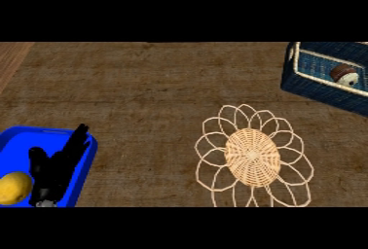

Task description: Pick the cupcake from the placemat and place it in the basket

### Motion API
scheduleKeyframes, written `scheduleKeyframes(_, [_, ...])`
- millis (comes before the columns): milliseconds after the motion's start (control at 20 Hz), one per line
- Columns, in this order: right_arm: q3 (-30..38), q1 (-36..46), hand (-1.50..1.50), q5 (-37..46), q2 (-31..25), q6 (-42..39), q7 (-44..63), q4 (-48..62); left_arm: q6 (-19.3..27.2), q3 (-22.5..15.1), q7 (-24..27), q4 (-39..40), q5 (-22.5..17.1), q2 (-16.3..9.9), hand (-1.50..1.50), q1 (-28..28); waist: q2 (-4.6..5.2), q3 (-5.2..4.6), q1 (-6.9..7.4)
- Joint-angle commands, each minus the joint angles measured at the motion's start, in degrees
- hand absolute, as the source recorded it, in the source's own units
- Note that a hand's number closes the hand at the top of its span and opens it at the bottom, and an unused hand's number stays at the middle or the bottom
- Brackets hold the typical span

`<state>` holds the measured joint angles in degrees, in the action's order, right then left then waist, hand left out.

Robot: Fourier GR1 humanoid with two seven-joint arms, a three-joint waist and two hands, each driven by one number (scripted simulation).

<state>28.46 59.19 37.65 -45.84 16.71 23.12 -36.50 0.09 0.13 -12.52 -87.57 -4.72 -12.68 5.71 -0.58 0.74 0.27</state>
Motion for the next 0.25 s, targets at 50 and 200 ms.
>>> scheduleKeyframes(50, [4.37,-4.71,-1.50,-3.16,-2.80,1.53,0.94,-2.47,0.60,-0.14,-5.00,3.94,-0.11,0.72,0.00,3.69,0.31,-0.72,-1.43])
scheduleKeyframes(200, [5.27,-7.67,-1.50,-4.79,-5.57,-2.85,0.82,-4.73,-0.23,0.15,-3.11,5.64,-0.25,0.77,0.00,3.85,0.24,-0.77,-1.95])
